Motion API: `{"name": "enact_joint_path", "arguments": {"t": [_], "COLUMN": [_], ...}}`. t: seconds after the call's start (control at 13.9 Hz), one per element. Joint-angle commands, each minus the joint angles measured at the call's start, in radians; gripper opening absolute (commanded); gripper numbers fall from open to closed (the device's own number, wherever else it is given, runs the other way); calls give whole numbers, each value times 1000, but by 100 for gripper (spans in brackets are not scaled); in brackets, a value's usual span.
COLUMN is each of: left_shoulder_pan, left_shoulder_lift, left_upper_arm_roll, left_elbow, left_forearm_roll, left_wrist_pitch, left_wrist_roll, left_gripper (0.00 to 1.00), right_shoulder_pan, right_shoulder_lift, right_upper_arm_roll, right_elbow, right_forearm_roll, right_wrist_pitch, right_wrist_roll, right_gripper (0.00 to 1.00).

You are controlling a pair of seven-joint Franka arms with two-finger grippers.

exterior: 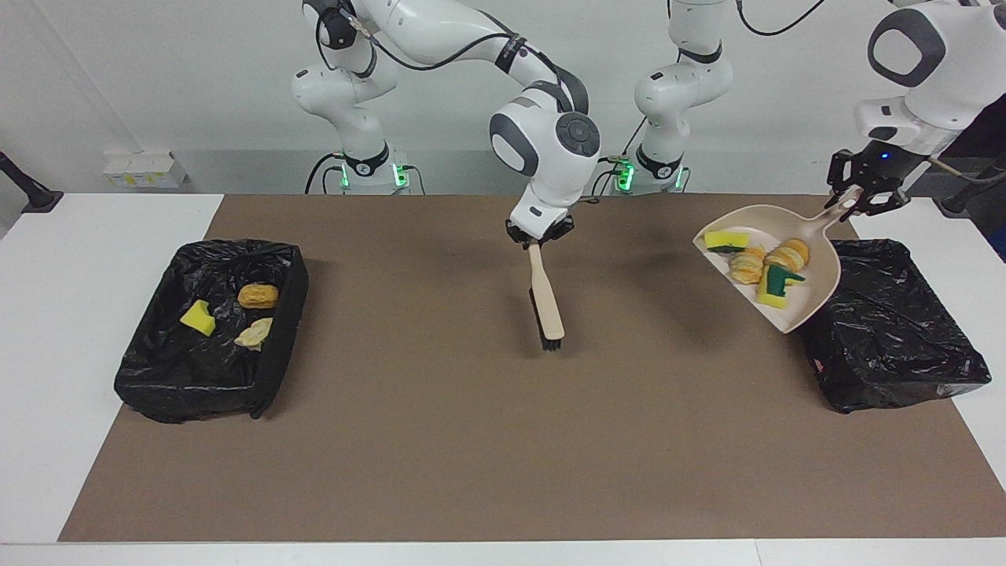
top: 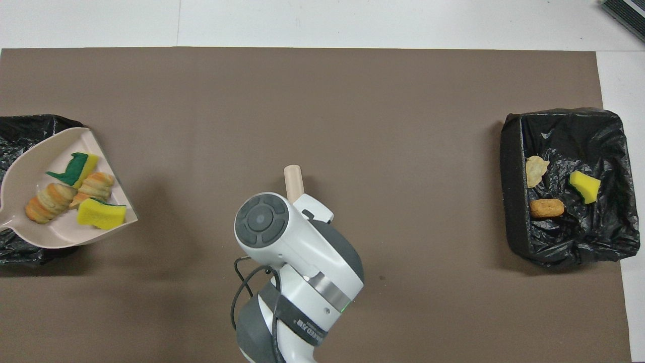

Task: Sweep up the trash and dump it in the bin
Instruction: 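Tip the dustpan over the bin with the left gripper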

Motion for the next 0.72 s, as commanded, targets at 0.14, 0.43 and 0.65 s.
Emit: {"name": "enact_joint_path", "arguments": {"t": [0.14,0.43,0.65], "left_shoulder_pan": [103,157,200], "left_shoulder_lift": [100,218,297], "left_upper_arm_roll": [14,22,22], "left_elbow": [176,307,371], "left_forearm_roll": [95,193,289], "left_wrist_pitch": [-22,-2,62], "left_wrist_roll": [10,10,15], "left_gripper": [0,0,0], "right_shoulder_pan": [44,47,53], "right_shoulder_lift": [-203,-203,-205], "right_upper_arm_roll": [-2,-2,-2], "right_elbow": [-320,-368,-385], "right_forearm_roll": [124,130,138], "right_wrist_pitch": [131,268,280], "right_wrist_roll": [79,80,150], "right_gripper": [0,0,0]}}
